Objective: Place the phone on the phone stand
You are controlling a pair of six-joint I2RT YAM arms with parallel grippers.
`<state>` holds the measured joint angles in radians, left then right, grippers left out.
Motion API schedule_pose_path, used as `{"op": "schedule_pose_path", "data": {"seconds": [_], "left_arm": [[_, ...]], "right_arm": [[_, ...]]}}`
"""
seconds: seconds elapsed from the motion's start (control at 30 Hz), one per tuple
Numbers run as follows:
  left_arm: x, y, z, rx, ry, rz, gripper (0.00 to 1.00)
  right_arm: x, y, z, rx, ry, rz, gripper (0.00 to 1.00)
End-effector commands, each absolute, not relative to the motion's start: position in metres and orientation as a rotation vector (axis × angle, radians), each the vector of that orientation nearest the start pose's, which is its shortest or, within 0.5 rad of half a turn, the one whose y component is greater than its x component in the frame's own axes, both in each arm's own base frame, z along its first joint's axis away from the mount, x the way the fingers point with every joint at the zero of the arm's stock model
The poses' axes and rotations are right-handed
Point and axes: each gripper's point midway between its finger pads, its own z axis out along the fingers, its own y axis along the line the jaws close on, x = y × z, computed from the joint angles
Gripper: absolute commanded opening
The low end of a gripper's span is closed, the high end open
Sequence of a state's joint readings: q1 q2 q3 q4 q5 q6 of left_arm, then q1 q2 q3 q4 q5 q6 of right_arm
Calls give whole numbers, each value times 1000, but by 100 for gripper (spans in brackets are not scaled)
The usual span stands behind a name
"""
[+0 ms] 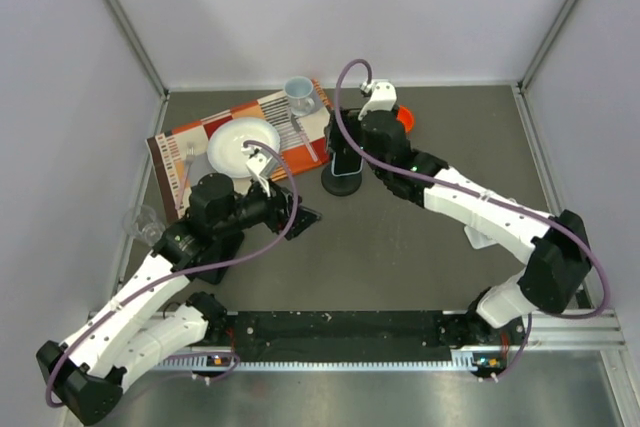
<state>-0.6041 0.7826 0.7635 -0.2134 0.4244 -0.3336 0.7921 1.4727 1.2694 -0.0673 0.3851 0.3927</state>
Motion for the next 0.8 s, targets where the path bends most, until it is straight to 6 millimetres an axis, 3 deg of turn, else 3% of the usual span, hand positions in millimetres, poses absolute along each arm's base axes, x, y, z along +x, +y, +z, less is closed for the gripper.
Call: {"op": "schedule_pose_path", "data": {"seconds": [0.0, 0.13, 0.4, 0.77], "left_arm": [[191, -231, 269, 563, 1791, -1023, 82], [191, -229, 268, 569, 1793, -1010, 82], [190, -230, 266, 579, 1794, -1016, 82], [191, -231, 265, 576, 1797, -1021, 82]], "right_arm": [[370, 307, 302, -25, 1747, 391, 99], [364, 302, 297, -56, 1742, 282, 99], [355, 293, 295, -122, 1745, 257, 99], [382, 287, 277, -95, 1795, 373, 99]]}}
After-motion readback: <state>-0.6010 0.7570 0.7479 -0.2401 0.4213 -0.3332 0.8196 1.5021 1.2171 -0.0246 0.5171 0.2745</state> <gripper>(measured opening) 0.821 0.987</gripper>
